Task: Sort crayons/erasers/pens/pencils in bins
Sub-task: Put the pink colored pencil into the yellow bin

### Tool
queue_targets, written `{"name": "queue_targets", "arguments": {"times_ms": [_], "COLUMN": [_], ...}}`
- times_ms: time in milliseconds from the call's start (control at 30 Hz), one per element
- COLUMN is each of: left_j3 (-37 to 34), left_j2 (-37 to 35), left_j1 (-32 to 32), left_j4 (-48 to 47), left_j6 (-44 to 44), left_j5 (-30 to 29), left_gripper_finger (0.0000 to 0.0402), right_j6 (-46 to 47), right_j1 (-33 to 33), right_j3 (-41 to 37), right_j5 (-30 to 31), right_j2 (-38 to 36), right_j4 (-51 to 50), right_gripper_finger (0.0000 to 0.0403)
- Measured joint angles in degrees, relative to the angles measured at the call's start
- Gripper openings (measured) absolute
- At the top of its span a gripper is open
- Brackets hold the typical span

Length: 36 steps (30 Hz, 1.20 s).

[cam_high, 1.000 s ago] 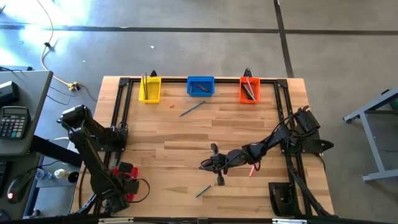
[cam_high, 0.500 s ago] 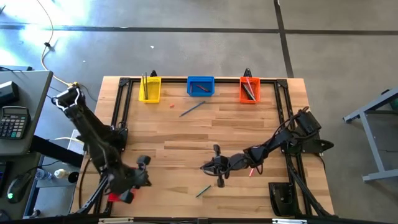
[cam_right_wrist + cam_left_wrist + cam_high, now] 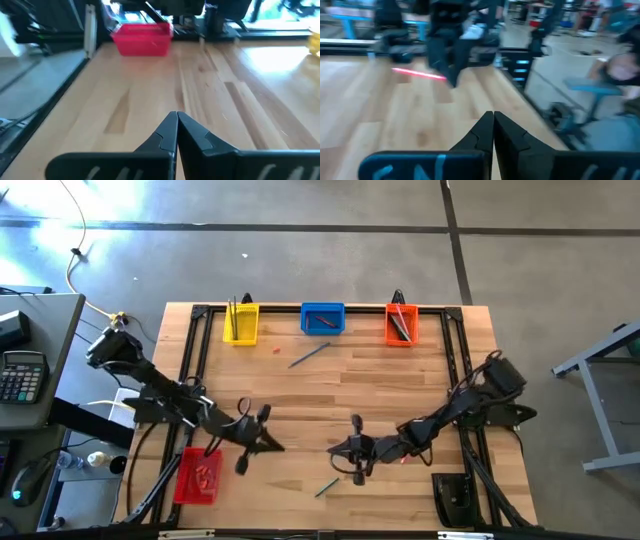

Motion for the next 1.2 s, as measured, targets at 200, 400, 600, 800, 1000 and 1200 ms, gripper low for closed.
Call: {"name": "queue_targets", "arguments": {"times_ms": [200, 400, 600, 800, 1000, 1200], "left_j3": [0.0, 0.0, 0.0, 0.0, 0.0, 0.0], "left_j2": [5.6, 11.3, 14.8, 15.4, 15.4, 15.3], "left_j1": [4.5, 5.5, 5.5, 4.7, 3.1, -0.8], "left_j4": [5.3, 9.3, 13.6, 13.8, 13.8, 13.5], "left_j6": [0.3, 0.2, 0.3, 0.2, 0.2, 4.0], "left_j5": [-0.2, -0.1, -0.1, -0.2, -0.3, 7.6], "left_gripper_finger": [0.0001, 0.0001, 0.0001, 0.0001, 0.0001, 0.0], "right_j6": [9.6, 29.9, 34.8, 32.0, 32.0, 35.5], "right_j1": [2.5, 6.1, 9.6, 12.5, 13.8, 13.7], "right_j3": [0.0, 7.5, 19.5, 21.0, 21.0, 21.0], "right_j5": [5.0, 6.3, 1.3, -8.4, -11.3, -11.4], "right_j2": [-11.1, -19.2, -17.2, -14.4, -12.3, -11.9], "right_j4": [-22.9, -64.8, -95.8, -100.7, -102.1, -106.8], "right_gripper_finger": [0.0, 0.0, 0.0, 0.002, 0.0083, 0.0133]}}
